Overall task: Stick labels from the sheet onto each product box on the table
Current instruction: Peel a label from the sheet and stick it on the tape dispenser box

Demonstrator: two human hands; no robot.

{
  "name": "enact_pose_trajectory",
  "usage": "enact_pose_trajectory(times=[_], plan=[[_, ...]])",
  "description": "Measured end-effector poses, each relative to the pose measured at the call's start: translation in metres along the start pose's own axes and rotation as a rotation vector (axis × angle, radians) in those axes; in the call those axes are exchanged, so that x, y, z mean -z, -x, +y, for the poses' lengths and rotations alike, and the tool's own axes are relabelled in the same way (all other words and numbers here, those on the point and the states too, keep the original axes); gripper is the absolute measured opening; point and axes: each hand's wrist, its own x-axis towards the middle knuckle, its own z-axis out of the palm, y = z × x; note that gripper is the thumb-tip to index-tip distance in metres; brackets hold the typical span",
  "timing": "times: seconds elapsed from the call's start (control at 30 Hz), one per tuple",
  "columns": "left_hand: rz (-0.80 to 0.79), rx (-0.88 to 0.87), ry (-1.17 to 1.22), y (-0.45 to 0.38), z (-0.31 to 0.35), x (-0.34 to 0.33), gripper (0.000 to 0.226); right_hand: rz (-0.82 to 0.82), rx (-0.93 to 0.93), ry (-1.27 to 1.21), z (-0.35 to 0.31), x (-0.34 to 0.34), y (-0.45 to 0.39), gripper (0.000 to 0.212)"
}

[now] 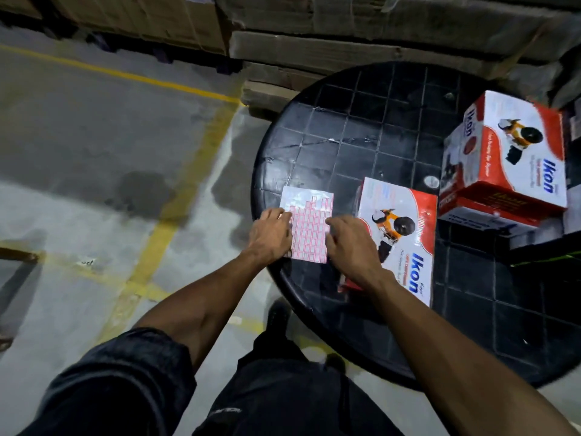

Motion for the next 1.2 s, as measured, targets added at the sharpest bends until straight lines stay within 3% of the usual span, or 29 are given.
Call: enact_pose_trajectory(times=[0.23,0.4,0.7,0.87,1.2], plan=[[-0.16,-0.152,-0.152,-0.046,-0.026,0.003,0.061,-0.083,-0.283,-0.161,-0.024,-0.015,-0.06,0.039],[-0.166,-0.241,-0.212,-0.05,-0.041,0.001,0.062,-0.095,-0.373,-0.196,-0.024,-0.028,-0.08,0.041],[-0.189,-0.256,-0.16,-0.047,-0.049,0.004,0.061,-0.217,-0.271,-0.041,-0.023,-0.048,-0.096,0.038],[-0.202,-0.263,-0.183,-0.049,-0.049,0.008,0.063,-0.189,-0.195,0.055,-0.022,-0.055,-0.095,0.027],[-0.208,-0.273,-0.186,-0.05,-0.051,0.009,0.065,-0.145,-0.238,-0.006,-0.021,-0.06,-0.098,0.024]])
